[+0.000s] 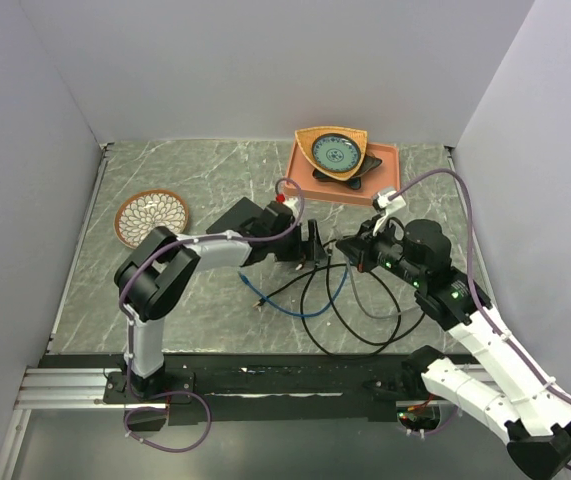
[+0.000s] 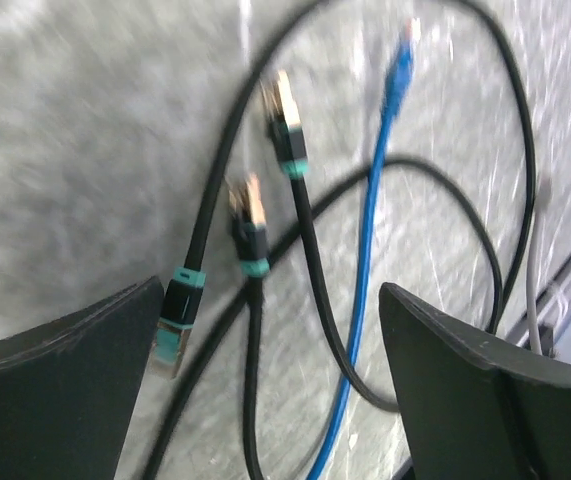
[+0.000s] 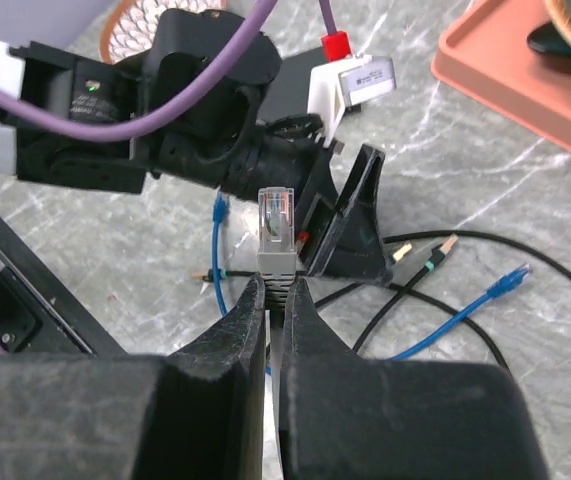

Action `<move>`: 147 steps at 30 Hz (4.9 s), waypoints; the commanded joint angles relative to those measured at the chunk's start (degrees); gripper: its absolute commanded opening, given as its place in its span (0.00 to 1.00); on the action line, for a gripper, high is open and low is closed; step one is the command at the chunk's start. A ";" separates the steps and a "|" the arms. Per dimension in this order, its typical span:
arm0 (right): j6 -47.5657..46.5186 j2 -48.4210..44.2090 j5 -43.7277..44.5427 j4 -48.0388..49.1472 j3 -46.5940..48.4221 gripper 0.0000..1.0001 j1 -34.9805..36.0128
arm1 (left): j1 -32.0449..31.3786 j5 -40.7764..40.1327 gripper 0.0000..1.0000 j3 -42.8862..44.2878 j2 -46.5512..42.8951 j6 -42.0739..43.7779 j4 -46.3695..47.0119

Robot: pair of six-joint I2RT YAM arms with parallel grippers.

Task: Insert the plug into the switch port

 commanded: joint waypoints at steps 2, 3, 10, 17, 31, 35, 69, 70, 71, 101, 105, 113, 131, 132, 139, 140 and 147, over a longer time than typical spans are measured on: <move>-0.93 -0.46 0.24 0.36 3.19 0.00 -0.46 | 5.29 -4.41 0.98 6.17 -4.51 1.13 -2.34; -1.10 -0.02 -0.11 0.71 3.02 0.00 -0.46 | 6.26 -4.42 0.98 6.97 -5.83 1.74 -3.04; -2.77 4.72 -1.96 2.12 5.21 0.00 -0.46 | 15.56 -7.04 0.99 11.63 -13.48 8.85 -10.42; -3.91 15.16 -6.09 4.14 10.12 0.00 -0.46 | 24.10 -10.74 0.99 12.43 -17.09 13.61 -18.60; -12.53 44.17 -15.40 3.01 25.68 0.00 2.26 | 33.42 4.54 0.98 4.26 -6.73 11.60 -7.90; -12.35 53.39 -15.24 3.97 30.16 0.00 4.36 | 33.42 5.87 0.93 2.23 -2.95 8.52 -2.09; -5.50 75.22 -3.29 13.46 30.53 0.00 10.17 | 33.42 5.60 0.84 -5.15 -1.97 5.97 5.21; -5.50 75.13 -2.85 13.46 30.18 0.00 10.26 | 33.42 5.69 0.84 -5.15 -1.97 6.05 4.95; -5.50 75.13 -2.32 13.29 30.09 0.00 10.35 | 33.42 5.60 0.84 -5.07 -1.88 6.05 4.86; -3.39 78.73 -5.65 6.96 38.52 0.00 10.52 | 33.42 6.30 0.80 -3.92 -0.92 6.84 3.45; -2.78 79.70 -6.00 7.13 39.66 0.00 10.52 | 33.42 6.39 0.80 -3.66 -0.83 7.02 3.37; -1.89 81.19 -6.27 6.52 41.86 0.00 10.52 | 33.42 6.74 0.80 -3.48 -0.92 7.28 3.19; -1.10 83.30 -6.44 5.55 45.20 0.00 10.70 | 33.42 8.15 0.79 -3.31 -0.21 7.28 3.36; -1.28 83.48 -6.36 5.20 45.81 0.00 10.61 | 33.42 8.06 0.79 -3.22 -0.21 7.28 3.36; -1.54 84.35 -4.25 2.05 48.36 0.00 10.79 | 33.42 8.86 0.79 -3.22 -0.30 7.20 3.36; -1.54 84.71 -3.99 1.51 49.32 0.00 10.79 | 33.42 9.20 0.79 -3.05 -0.30 7.11 3.36; -4.35 84.62 -1.61 -0.51 50.83 0.00 11.75 | 33.42 10.70 0.79 -2.87 -0.57 7.11 3.28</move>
